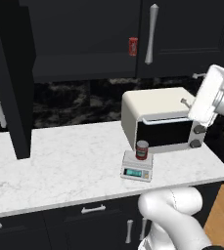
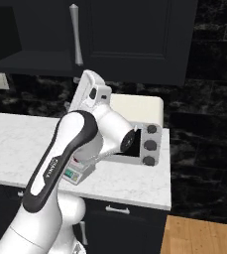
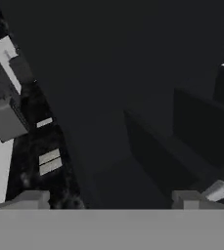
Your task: Pick the canned food and place it on the digital scale for weighing, and close the cabinet.
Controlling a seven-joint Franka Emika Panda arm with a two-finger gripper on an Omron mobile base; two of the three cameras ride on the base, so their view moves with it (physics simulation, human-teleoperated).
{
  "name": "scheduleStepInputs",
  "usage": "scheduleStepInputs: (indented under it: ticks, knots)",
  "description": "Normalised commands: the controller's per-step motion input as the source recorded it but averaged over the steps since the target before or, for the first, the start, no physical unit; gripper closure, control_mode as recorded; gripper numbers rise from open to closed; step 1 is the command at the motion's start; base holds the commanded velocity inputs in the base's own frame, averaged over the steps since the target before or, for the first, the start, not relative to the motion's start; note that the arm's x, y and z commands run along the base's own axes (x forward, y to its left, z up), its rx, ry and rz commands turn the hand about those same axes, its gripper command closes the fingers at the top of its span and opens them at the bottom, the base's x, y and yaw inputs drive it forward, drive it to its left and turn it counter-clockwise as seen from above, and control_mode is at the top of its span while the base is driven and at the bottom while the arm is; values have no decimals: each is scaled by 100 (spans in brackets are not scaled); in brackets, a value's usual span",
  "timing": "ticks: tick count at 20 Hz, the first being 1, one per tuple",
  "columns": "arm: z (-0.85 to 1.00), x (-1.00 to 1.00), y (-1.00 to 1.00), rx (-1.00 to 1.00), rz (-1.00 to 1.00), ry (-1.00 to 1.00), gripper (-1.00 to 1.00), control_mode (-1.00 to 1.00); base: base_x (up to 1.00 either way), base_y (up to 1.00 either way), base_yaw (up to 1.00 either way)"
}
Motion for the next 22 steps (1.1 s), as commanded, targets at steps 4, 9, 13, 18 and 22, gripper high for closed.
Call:
scheduleStepInputs:
  ticks: [4,9,13,18,22]
  knots:
    - [0,-100,85,0,-4,-28,-100,-100,0,0,0]
    - [0,-83,80,1,-2,-24,-100,-100,0,0,0]
    - [0,-57,75,4,0,-16,-100,-100,0,0,0]
    - [-4,-35,100,5,0,-9,-100,-100,0,0,0]
    - [-16,-16,100,5,-2,-8,-100,-100,0,0,0]
